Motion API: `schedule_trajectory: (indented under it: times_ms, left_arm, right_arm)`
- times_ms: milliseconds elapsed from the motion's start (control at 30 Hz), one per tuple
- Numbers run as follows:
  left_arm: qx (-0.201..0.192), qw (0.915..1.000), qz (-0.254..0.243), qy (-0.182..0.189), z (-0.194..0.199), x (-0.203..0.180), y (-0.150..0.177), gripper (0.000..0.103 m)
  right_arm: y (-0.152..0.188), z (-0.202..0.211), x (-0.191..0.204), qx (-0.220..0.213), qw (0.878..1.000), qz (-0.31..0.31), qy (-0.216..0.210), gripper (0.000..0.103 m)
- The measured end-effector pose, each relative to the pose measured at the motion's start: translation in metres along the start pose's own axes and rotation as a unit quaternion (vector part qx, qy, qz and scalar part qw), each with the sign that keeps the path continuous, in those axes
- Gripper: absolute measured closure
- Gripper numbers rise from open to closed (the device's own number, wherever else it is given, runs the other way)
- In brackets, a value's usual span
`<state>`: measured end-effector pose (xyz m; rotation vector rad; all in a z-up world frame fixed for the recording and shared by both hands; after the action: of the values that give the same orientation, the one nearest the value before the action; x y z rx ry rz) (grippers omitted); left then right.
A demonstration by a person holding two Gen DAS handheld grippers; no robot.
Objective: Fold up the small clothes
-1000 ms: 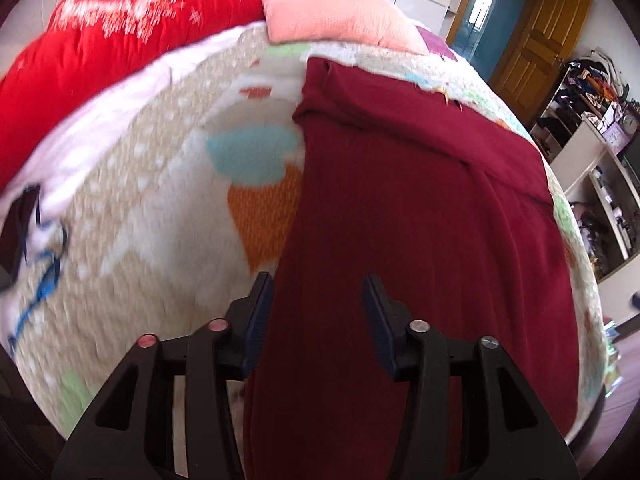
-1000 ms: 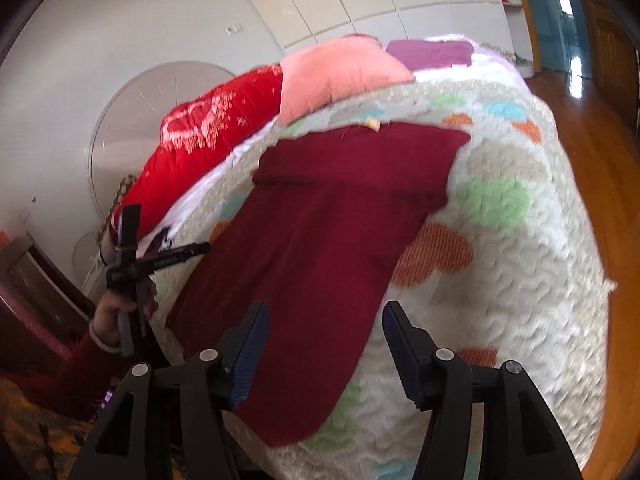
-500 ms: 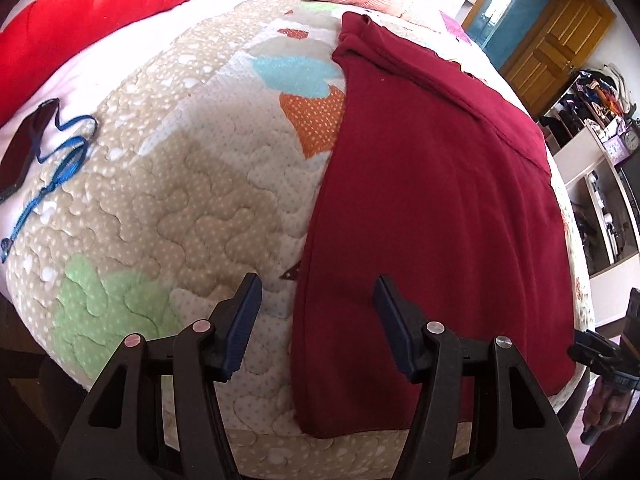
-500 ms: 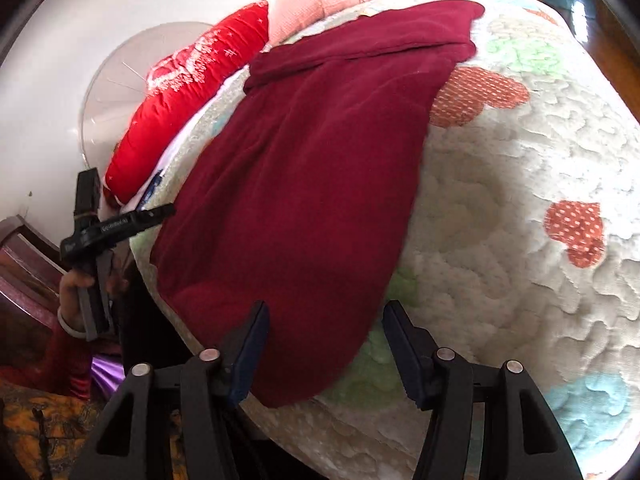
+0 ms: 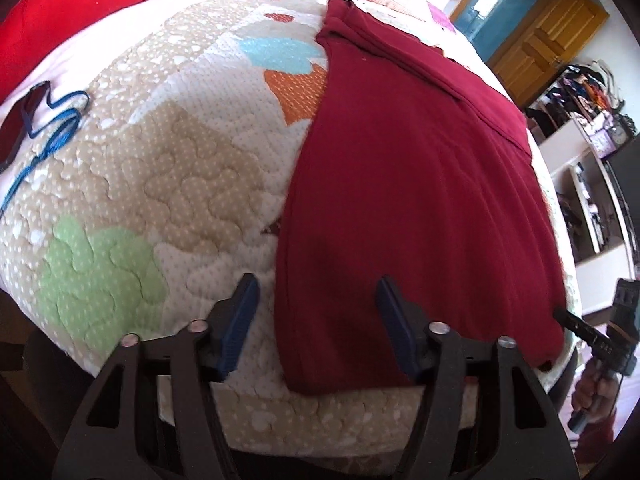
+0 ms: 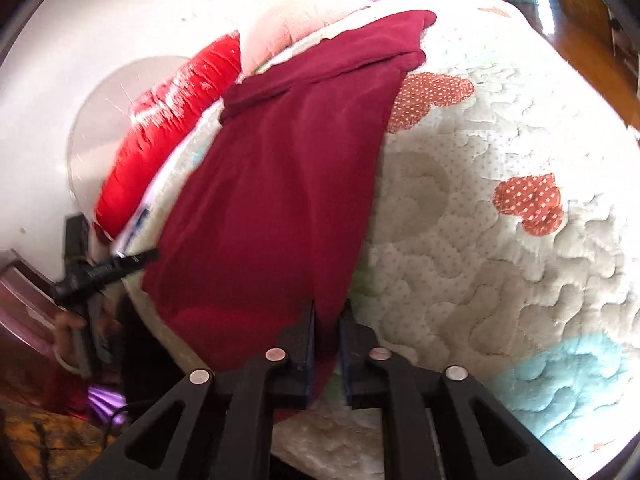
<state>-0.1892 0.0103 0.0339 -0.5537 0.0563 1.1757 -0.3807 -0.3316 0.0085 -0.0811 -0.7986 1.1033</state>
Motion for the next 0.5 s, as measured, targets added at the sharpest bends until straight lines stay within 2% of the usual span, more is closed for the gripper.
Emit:
schedule_trajectory:
  times_ms: [33, 67, 200, 333, 500]
  left_arm:
    - [0.003, 1.0000, -0.003, 0.005, 0.000, -0.001, 0.002, 0.033]
    - [0.005, 1.0000, -0.003, 0.006, -0.001, -0.001, 0.005, 0.033]
    - [0.015, 0.9999, 0.000, 0.004, -0.004, -0.003, 0.008, 0.033]
    - [0.023, 0.9994, -0.005, 0.026, -0.010, -0.011, 0.010, 0.017]
    - [0.025, 0.9992, -0.032, -0.002, -0.017, -0.021, 0.011, 0.016]
  right_arm:
    - [0.001, 0.002, -0.001, 0.003, 1.000, -0.005, -0.015, 0.066]
    - [0.004, 0.002, -0.002, 0.008, 1.000, -0.005, -0.023, 0.060]
    - [0.013, 0.003, 0.003, 0.018, 0.999, 0.005, -0.044, 0.058]
    - [0.018, -0.001, 0.007, 0.019, 0.998, 0.004, -0.068, 0.058]
    - [0.019, -0.009, 0.013, 0.020, 0.996, 0.012, -0.082, 0.057]
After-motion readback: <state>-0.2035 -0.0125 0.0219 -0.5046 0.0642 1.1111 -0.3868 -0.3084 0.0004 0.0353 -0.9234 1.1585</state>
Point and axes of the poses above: each gripper's, at about its wrist camera, not at the fingertips, and z roughly against the way its jaws point, x to its left, y to its underside, the point moved 2 cm from there along -z, roughly the way its jaws point, and after that the axes turned 1 degree about y, right-handed, at the moved point
